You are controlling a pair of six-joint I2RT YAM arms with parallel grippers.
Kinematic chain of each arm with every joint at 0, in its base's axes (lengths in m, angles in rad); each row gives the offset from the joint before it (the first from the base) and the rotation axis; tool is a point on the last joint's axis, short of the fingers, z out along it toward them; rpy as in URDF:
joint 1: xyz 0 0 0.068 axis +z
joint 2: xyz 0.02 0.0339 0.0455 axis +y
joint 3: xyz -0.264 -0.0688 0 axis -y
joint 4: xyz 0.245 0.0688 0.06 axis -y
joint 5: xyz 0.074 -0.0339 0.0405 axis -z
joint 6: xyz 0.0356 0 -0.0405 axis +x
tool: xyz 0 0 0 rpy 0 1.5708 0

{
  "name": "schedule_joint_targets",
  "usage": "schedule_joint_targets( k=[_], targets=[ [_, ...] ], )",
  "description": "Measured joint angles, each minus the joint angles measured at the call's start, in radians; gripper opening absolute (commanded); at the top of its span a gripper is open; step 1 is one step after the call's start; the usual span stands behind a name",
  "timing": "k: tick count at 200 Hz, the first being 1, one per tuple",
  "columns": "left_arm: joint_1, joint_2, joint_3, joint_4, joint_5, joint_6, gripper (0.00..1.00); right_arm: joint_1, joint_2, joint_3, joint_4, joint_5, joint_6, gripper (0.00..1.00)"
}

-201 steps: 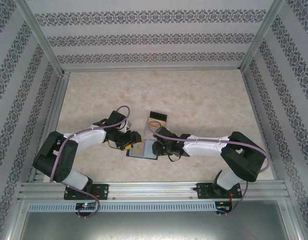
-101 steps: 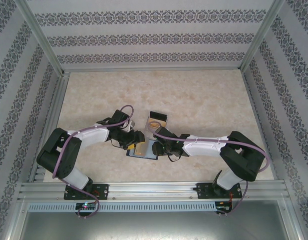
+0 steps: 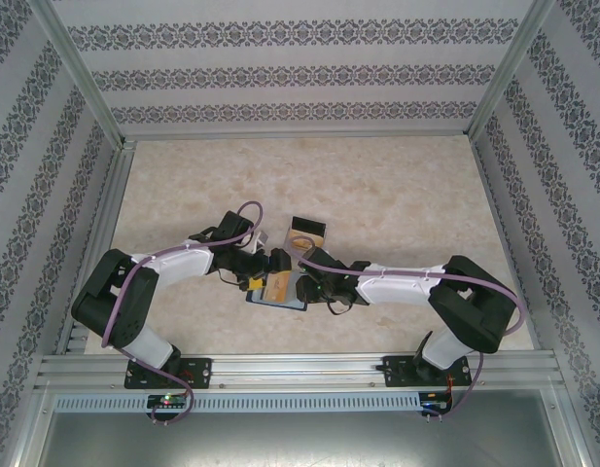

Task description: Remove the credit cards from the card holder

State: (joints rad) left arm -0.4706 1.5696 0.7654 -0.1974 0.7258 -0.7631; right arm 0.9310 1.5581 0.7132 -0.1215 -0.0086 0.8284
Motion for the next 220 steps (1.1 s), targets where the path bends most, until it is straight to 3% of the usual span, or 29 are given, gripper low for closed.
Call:
schedule_joint_targets(
  k=[35,67,104,127,220],
  targets=[
    [-0.008,-0.015,0.006,-0.023,-0.025,0.015,1.0,-0.023,-0.116,-0.062,-0.014,0.016,0.012,0.37],
    [0.003,-0.057,0.006,-0.064,-0.065,0.026,0.91,-0.05,-0.227,-0.068,-0.013,0.023,0.012,0.32],
    [0.028,-0.073,0.005,-0.096,-0.111,0.032,0.46,-0.05,-0.181,-0.02,0.038,-0.032,0.02,0.24],
    [0.031,-0.071,0.002,-0.107,-0.13,0.039,0.3,-0.05,-0.093,0.027,0.089,-0.096,0.043,0.19],
    [0.034,-0.007,-0.023,-0.106,-0.143,0.036,0.28,-0.038,0.092,0.058,0.198,-0.243,0.156,0.17]
  ],
)
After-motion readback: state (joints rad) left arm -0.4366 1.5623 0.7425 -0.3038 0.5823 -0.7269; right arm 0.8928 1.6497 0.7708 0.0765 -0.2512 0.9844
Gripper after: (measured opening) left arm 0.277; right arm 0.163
